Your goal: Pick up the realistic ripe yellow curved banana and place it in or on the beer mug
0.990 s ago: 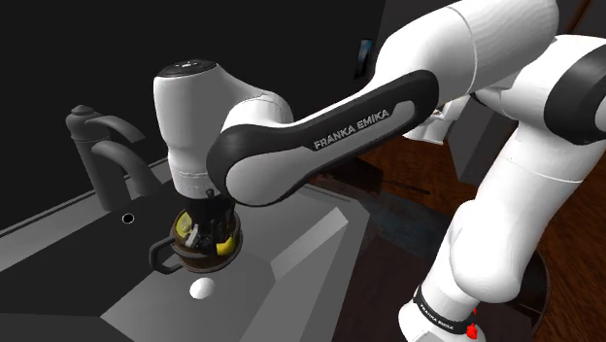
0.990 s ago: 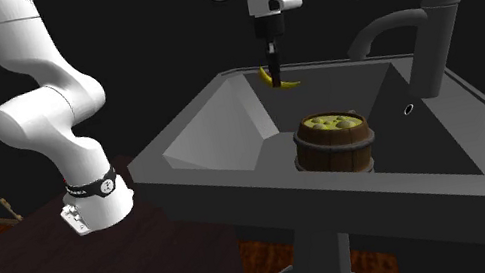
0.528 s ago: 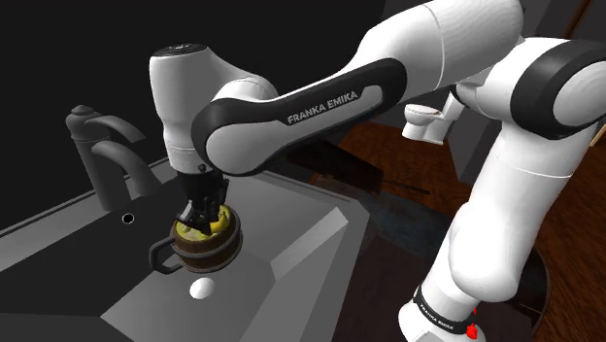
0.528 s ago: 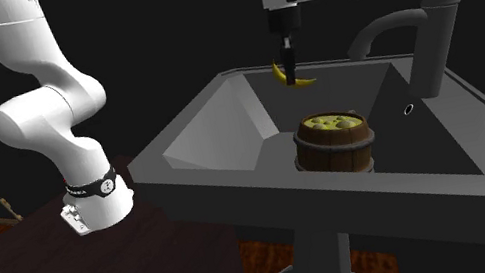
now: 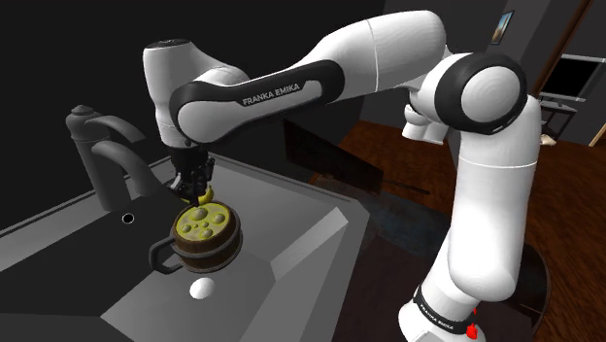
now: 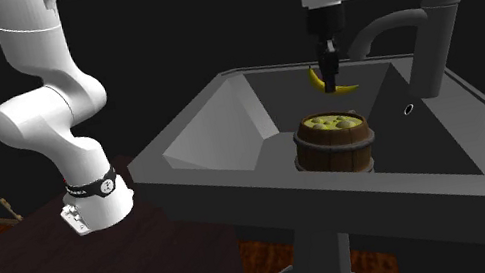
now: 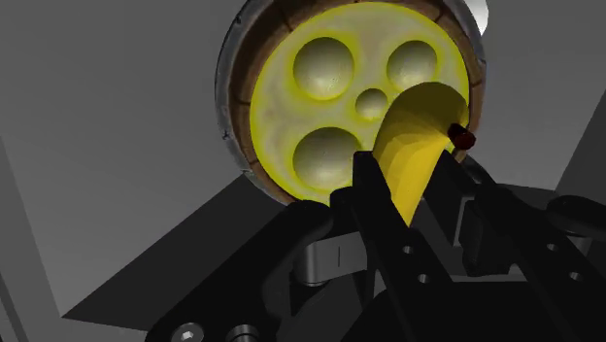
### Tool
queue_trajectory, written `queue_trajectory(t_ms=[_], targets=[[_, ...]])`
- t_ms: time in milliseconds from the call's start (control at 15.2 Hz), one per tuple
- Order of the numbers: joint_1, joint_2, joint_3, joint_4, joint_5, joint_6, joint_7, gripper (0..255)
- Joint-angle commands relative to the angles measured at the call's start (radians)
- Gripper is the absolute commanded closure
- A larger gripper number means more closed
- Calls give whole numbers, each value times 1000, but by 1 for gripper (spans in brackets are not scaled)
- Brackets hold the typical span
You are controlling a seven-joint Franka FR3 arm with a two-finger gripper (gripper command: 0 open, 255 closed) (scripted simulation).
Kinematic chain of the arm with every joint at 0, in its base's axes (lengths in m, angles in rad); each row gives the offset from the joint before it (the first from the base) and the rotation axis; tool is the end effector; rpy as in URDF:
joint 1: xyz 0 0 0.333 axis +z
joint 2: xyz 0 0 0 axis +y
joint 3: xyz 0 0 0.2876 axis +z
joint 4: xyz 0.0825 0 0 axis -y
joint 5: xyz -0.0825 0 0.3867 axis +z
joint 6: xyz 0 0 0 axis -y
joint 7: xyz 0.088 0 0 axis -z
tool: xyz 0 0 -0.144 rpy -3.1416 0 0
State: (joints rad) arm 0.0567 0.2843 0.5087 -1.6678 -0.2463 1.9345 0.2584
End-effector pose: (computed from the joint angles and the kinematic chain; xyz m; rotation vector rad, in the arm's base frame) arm 0.5589 0.3017 0.3938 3.0094 0.5694 0.0882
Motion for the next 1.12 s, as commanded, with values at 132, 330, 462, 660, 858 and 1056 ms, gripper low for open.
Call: queue_trajectory(t_ms=[132,330,462,660,858,1056], targets=[[-7,71,-21,79,-27,-11,-31,255],[-7,79,-24,50,-34,25,-24,255],[-7,86,-26,32,-39,49,-19,255],[-6,98,-30,8,-48,83,-10,255],[-5,113,-35,-17,-59,121,0,255],[-5,113,-35,-17,-59,121,0,255]])
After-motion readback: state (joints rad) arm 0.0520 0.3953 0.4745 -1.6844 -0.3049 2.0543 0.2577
